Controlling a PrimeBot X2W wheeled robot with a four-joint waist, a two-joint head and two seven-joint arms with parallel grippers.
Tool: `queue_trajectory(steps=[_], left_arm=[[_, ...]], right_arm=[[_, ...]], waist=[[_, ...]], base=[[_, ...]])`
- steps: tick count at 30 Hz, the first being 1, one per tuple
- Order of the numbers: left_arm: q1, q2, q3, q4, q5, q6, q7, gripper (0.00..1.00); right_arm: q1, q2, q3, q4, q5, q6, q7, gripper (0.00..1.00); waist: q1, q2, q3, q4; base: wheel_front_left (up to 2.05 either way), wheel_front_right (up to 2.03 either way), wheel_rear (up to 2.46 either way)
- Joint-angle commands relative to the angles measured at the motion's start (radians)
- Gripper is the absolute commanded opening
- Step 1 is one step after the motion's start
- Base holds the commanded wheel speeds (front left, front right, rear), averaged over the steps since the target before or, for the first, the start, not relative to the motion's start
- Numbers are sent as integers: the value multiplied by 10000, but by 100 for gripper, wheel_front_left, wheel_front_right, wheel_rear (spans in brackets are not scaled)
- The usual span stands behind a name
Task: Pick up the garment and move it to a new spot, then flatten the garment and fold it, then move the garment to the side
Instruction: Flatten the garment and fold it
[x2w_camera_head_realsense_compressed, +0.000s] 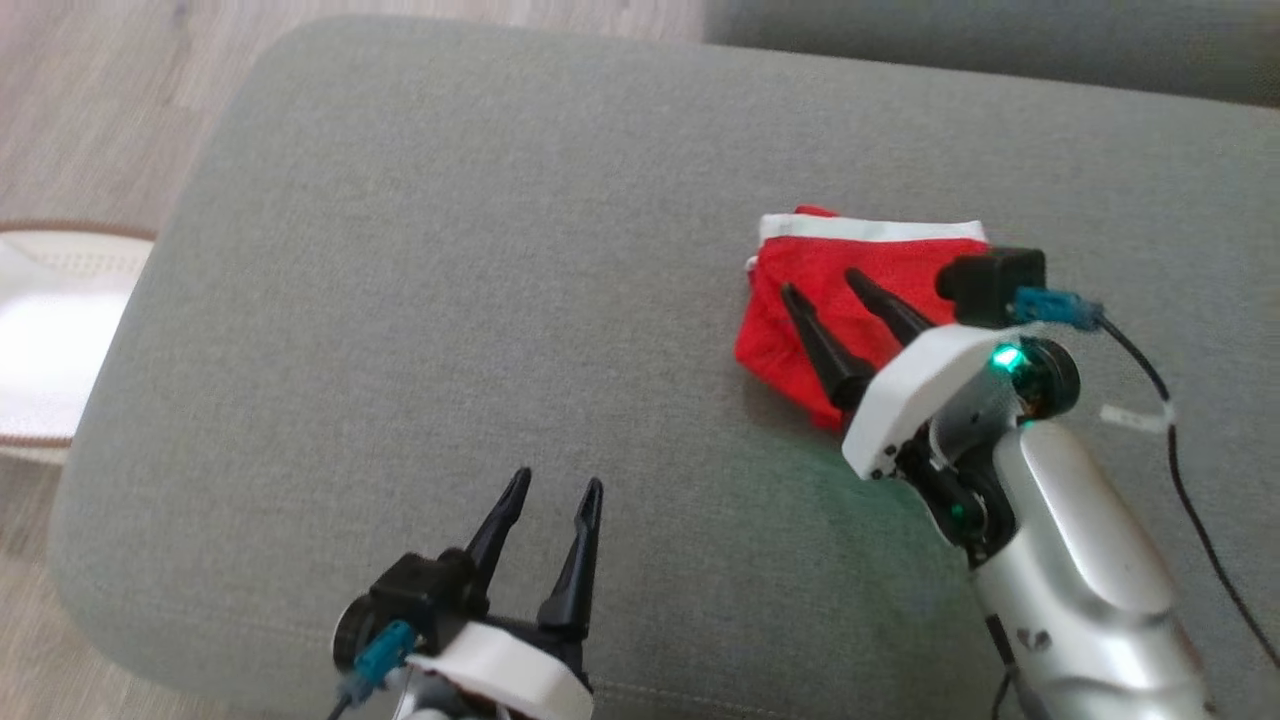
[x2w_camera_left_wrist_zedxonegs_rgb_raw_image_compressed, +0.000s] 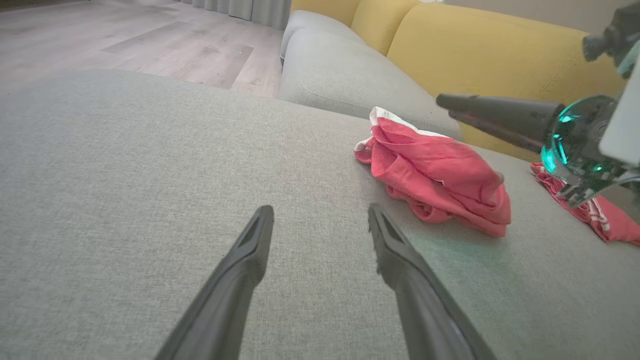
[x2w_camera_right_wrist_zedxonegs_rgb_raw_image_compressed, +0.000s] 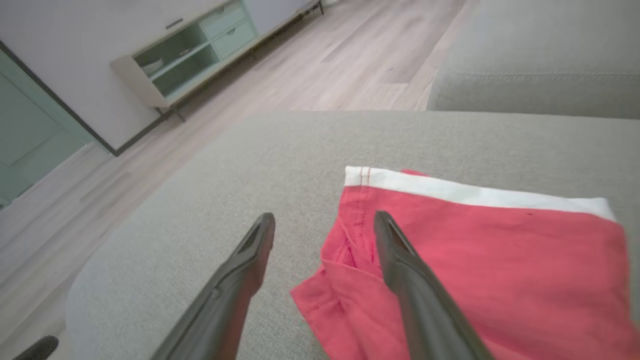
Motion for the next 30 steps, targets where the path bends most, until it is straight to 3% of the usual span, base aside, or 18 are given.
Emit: queue_trajectory(steps=[1,12,17,21,22,23,25,30], left_arm=[[-29,-56,444,-273,109,-31,-122,100],[630,-56,1418,-544,604,-150,-122,100],[992,-56,1953,-776,863,-196,-122,100],[1092,-56,2033,-845,932,-277,-122,100],[1079,-56,2008,-867,935,-295,-122,100],[1049,-56,1973,-891,934,-310,-122,100],[982,-56,1899,-948,912,-320,-122,100],[728,-56,1734,-1005,826,-271,-122,100]], right_arm=[[82,203,127,-535,100,-7,-284,100],[2049,-223,-1436,-1664,-2189,-7,-2724,100],[3055,-445,-2544,-1418,-2913,-7,-3902,100],[3165,-384,-2808,-999,-3106,-7,-4263,100],[3089,-368,-2767,-888,-3068,-7,-4274,93],[2972,-366,-2680,-769,-3004,-7,-4245,47],[2648,-375,-2453,-527,-2845,-7,-4108,0],[1498,-545,-1762,285,-2802,-7,-3837,0]], waist=[[0,0,-235,-203],[0,0,-1002,-872],[0,0,-1311,-1036],[0,0,-1289,-979],[0,0,-1227,-934],[0,0,-1148,-878],[0,0,-971,-760],[0,0,-443,-427]], base=[[0,0,0],[0,0,0],[0,0,0],[0,0,0],[0,0,0],[0,0,0],[0,0,0],[0,0,0]])
